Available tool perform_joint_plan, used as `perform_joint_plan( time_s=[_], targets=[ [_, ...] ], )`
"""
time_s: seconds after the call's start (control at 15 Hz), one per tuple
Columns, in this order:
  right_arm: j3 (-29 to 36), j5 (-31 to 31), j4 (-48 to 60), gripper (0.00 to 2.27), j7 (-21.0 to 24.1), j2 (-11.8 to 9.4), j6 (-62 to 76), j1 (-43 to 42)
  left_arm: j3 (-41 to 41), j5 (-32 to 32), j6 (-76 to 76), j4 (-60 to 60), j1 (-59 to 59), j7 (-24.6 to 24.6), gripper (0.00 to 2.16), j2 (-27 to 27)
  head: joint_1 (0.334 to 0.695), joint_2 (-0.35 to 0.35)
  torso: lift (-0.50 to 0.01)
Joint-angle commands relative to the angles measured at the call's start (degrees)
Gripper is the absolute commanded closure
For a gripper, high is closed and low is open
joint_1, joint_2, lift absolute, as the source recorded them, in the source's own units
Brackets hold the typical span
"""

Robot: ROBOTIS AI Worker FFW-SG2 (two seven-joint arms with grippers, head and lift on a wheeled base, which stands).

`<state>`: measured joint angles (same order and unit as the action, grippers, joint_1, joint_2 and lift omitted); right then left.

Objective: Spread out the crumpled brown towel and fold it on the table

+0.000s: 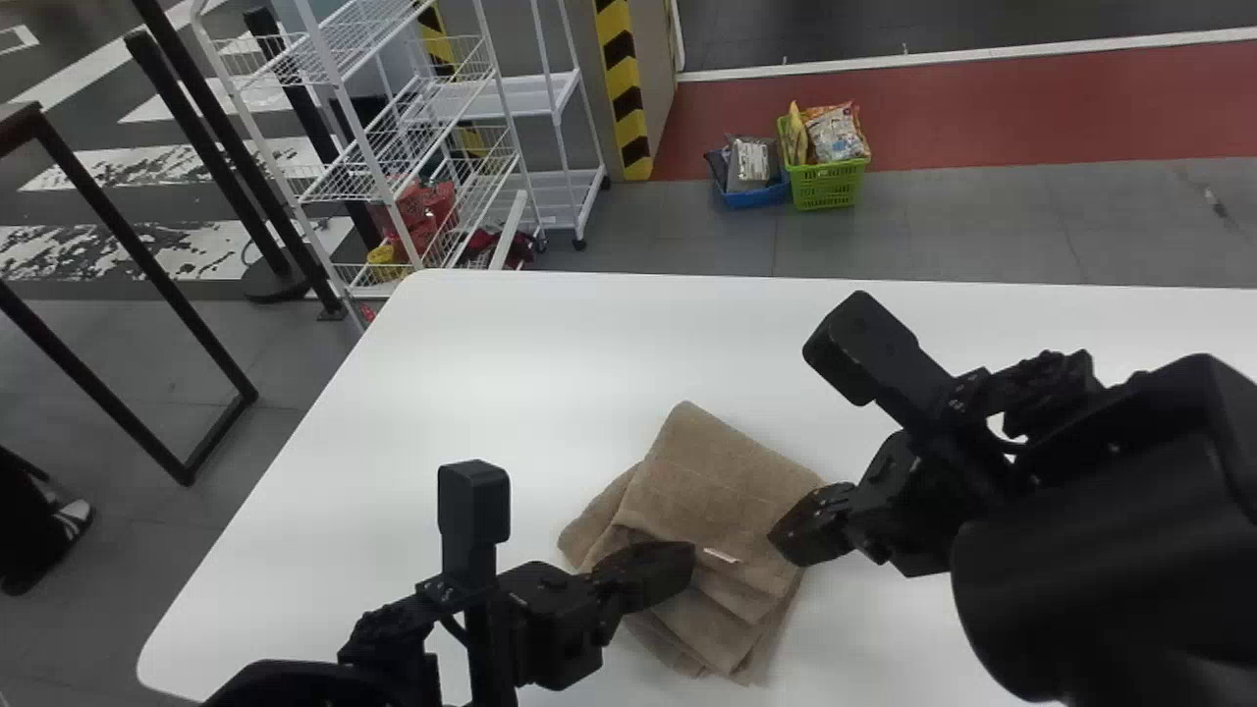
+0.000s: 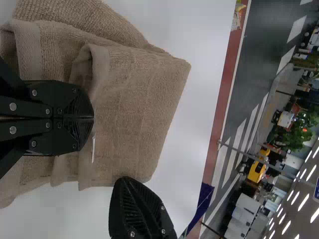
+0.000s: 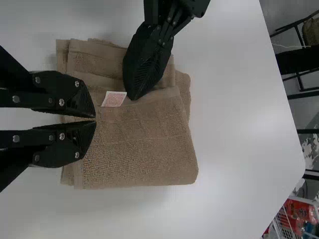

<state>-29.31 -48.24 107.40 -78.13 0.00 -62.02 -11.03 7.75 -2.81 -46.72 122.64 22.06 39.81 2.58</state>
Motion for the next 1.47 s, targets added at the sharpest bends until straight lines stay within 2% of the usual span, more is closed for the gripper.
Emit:
perform_joint_plan(
  time_s=[0.0,0.47,1.07,1.4],
  targets=[
    [1.36,0.34,-1.93,1.96,-0.19,0.05,3.52,-0.05,0.07,0.0,0.0,0.23,0.0,0.09,1.94,0.06,0.695,0.256,-0.127],
    [5.5,-0.1,-5.89,1.96,0.09,0.05,14.25,0.04,0.51,-0.09,0.0,0.32,0.0,0.36,1.94,-0.03,0.695,0.235,-0.127],
    [7.25,2.09,-10.55,1.96,2.81,0.05,17.76,-0.4,0.16,0.09,0.0,0.14,-0.09,0.27,1.94,-0.03,0.695,0.211,-0.127],
    [9.36,5.7,0.18,1.95,0.17,0.05,9.68,0.74,3.5,-5.19,-1.58,5.77,2.11,1.76,1.94,-0.03,0.695,0.219,-0.127]
  ],
)
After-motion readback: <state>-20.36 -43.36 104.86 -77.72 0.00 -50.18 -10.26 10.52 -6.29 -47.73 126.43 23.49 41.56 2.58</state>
